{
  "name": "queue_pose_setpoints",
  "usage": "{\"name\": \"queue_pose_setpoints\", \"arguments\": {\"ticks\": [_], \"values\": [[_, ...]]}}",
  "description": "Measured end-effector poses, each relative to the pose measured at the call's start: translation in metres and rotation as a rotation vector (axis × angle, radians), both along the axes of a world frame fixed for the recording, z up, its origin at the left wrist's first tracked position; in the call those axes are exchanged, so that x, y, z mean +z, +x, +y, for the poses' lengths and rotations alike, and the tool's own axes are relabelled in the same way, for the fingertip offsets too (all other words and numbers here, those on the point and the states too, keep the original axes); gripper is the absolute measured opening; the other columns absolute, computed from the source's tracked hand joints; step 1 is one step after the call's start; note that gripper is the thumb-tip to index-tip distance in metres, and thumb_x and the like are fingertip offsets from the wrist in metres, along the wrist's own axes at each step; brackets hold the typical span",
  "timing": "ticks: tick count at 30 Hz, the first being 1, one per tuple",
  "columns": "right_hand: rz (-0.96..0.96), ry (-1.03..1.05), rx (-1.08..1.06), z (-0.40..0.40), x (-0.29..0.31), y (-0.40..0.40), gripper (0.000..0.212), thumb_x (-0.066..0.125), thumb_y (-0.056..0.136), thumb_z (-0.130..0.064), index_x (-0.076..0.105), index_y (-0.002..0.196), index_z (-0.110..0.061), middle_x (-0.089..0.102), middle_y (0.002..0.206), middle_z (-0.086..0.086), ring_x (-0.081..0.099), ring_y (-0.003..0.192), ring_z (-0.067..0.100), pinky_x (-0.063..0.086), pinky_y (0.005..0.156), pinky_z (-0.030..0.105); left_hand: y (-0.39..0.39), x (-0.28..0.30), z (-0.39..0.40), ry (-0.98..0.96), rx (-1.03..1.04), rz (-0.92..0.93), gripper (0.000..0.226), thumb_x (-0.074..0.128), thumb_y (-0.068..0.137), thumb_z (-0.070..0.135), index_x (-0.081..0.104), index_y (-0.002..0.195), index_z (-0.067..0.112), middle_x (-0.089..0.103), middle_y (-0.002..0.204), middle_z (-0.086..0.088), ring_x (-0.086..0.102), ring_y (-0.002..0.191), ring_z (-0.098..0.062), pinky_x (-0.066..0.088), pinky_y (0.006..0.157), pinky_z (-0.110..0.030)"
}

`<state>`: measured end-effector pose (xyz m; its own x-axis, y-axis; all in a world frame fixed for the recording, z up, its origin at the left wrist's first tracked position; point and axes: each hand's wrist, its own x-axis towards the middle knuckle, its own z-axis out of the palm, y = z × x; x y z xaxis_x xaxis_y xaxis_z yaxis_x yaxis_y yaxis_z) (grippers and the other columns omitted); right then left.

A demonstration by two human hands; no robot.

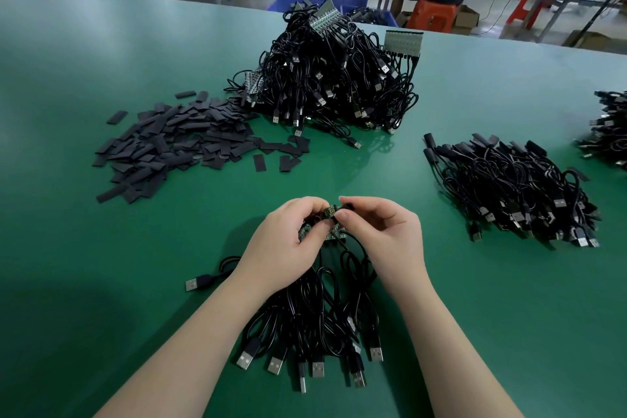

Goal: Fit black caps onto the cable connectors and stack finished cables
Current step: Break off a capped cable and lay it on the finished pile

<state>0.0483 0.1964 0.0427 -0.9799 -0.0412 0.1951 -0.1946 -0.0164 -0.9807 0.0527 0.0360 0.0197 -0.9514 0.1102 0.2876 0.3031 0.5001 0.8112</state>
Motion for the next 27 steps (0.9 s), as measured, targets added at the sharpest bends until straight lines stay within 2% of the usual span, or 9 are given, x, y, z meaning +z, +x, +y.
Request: {"name": "queue_pose_setpoints", "arguments": {"ticks": [2,7,11,13,15,18,27], "values": [[-0.013,0.026,0.027,-0.0009,-0.0012,-0.0001,0.039,0.078,0.079,-0.003,0.078,0.083,-0.041,0.075,0.080,-0.007,0.068,0.074,0.004,0.053,0.070,0.015,-0.0004,-0.0003,0.0001,-0.013,0.010,0.005,0.016,0.051,0.090,0.038,0.061,0.099,0.029,0.063,0.094,0.016,0.059,0.092,-0.005,0.051,0.079,-0.038],[-0.011,0.055,0.062,-0.0031,-0.0033,0.0005,0.028,0.081,0.078,-0.005,0.080,0.079,-0.033,0.077,0.083,-0.004,0.071,0.077,0.007,0.053,0.071,0.017,-0.0010,-0.0015,-0.0003,-0.001,-0.003,0.010,0.017,0.050,0.090,0.036,0.061,0.101,0.028,0.063,0.095,0.016,0.059,0.094,-0.006,0.051,0.081,-0.038],[-0.022,0.044,0.008,-0.0002,-0.0051,-0.0012,0.024,0.082,0.077,-0.007,0.078,0.071,-0.030,0.076,0.076,-0.004,0.069,0.072,0.007,0.053,0.069,0.018,-0.0007,-0.0017,0.0002,0.030,0.033,0.062,0.013,0.057,0.089,0.036,0.064,0.100,0.033,0.064,0.097,0.021,0.060,0.098,-0.002,0.048,0.083,-0.022],[-0.036,-0.006,-0.027,0.0003,-0.0050,-0.0027,0.024,0.080,0.079,-0.006,0.077,0.069,-0.028,0.075,0.075,-0.003,0.068,0.071,0.008,0.054,0.069,0.019,-0.0011,-0.0011,-0.0005,0.027,0.061,0.109,0.016,0.061,0.088,0.035,0.067,0.102,0.031,0.063,0.099,0.024,0.058,0.100,0.001,0.043,0.084,-0.011],[-0.048,-0.082,-0.059,0.0018,-0.0043,-0.0044,0.025,0.077,0.081,-0.004,0.078,0.071,-0.027,0.075,0.076,-0.003,0.070,0.071,0.008,0.054,0.069,0.018,-0.0021,-0.0007,-0.0017,0.010,0.077,0.137,0.020,0.064,0.087,0.035,0.070,0.105,0.028,0.062,0.101,0.026,0.057,0.102,0.004,0.040,0.086,-0.006],[-0.057,-0.162,-0.073,0.0052,-0.0032,-0.0051,0.026,0.074,0.083,-0.001,0.079,0.075,-0.025,0.075,0.075,-0.001,0.070,0.069,0.008,0.053,0.068,0.015,-0.0027,-0.0013,-0.0027,0.016,0.077,0.133,0.023,0.067,0.087,0.032,0.073,0.108,0.027,0.063,0.101,0.026,0.057,0.102,0.007,0.040,0.088,-0.006],[0.017,-0.078,-0.061,0.0027,-0.0033,-0.0036,0.024,0.078,0.077,-0.008,0.076,0.074,-0.032,0.074,0.075,-0.004,0.070,0.073,0.012,0.055,0.071,0.020,-0.0024,-0.0009,-0.0016,0.015,0.064,0.117,0.028,0.063,0.086,0.038,0.073,0.110,0.027,0.065,0.099,0.026,0.060,0.099,0.005,0.046,0.086,-0.014]]}}
